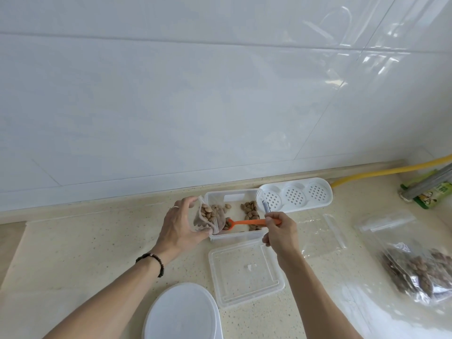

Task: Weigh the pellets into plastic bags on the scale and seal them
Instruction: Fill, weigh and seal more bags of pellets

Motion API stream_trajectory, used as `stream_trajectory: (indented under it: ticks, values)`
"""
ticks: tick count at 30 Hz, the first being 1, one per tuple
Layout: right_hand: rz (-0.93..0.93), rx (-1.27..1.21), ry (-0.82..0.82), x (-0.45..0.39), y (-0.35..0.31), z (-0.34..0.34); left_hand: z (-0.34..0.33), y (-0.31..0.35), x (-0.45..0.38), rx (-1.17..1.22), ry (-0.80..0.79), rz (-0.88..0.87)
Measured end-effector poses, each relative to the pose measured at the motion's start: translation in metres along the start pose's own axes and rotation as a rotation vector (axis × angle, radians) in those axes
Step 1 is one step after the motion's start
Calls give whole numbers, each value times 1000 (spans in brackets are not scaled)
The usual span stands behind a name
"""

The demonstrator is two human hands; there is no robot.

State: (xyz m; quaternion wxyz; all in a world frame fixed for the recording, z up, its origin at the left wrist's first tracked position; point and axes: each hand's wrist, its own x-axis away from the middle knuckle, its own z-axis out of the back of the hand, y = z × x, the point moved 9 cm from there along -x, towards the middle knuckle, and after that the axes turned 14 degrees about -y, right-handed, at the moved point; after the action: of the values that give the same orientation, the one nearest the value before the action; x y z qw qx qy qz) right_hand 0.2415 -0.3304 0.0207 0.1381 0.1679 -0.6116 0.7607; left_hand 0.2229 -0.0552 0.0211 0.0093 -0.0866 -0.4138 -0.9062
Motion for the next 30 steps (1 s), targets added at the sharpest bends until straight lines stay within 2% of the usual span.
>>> stream_trajectory:
  ticks: [7,11,13,18,21,30]
  values:
    - [51,-159,99,10,-16,30,4,15,-3,-45,32,15]
    - [167,-196,94,22,-49,37,4,27,-6,-56,41,20]
    - [246,-137,80,30,-71,35,3,31,-8,-41,32,27]
    - [518,270,-15,56,-121,8,-3,38,-10,71,-3,40]
    - [628,426,-69,71,-134,-7,-4,39,-8,171,-21,55]
    - [804,580,-6,106,-160,-7,2,53,-2,280,-33,44]
